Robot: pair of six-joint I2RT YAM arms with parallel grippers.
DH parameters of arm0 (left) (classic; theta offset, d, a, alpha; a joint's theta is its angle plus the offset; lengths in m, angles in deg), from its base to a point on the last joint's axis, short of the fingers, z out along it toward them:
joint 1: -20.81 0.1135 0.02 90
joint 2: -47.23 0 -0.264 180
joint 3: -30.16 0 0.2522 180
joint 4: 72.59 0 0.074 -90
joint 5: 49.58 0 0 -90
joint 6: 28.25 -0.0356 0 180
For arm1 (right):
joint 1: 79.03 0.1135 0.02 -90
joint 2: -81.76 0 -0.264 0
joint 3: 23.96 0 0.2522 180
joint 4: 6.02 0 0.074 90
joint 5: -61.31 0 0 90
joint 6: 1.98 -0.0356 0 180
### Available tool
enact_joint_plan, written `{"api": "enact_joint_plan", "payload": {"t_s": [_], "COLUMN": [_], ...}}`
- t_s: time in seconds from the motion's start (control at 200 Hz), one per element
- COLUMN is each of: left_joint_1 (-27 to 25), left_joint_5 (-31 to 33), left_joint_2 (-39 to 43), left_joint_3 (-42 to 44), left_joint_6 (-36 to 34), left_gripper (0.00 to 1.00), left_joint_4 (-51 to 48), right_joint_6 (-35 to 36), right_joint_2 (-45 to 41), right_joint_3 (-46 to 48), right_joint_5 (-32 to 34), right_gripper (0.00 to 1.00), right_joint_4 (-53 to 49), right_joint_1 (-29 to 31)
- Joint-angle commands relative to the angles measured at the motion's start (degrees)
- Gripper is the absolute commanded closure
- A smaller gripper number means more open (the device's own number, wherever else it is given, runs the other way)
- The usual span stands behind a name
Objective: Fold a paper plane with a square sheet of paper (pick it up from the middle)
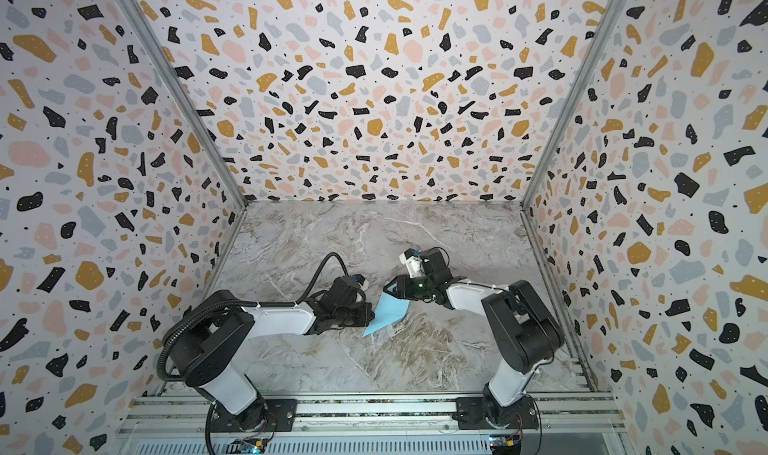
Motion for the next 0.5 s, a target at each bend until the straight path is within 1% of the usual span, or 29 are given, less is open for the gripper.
{"api": "enact_joint_plan", "payload": {"t_s": [0.0, 0.105, 0.24, 0.36, 0.496], "left_joint_1": [-0.1, -0.1, -0.1, -0.1, -0.1], "left_joint_5": [0.1, -0.1, 0.0, -0.1, 0.0], "left_joint_2": [-1.4, -1.7, -1.7, -1.6, -1.7], "left_joint_3": [-0.1, -0.1, -0.2, -0.2, -0.3], "left_joint_6": [-0.2, -0.2, -0.3, -0.2, -0.2], "left_gripper": [0.93, 0.93, 0.93, 0.93, 0.93], "left_joint_4": [-2.1, -2.4, -2.7, -2.7, -2.7], "right_joint_6": [-6.3, -9.0, -10.5, -12.6, -14.4], "right_joint_2": [-5.6, -10.4, -14.4, -14.3, -11.8], "right_joint_3": [5.5, 10.8, 14.0, 15.6, 15.6], "right_joint_5": [1.2, 2.5, 4.1, 2.7, 2.1], "right_gripper": [0.53, 0.51, 0.5, 0.5, 0.5], "right_joint_4": [4.9, 3.6, -0.8, -0.8, 0.5], "right_joint_1": [-2.2, -3.6, -3.6, -3.1, -1.4]}}
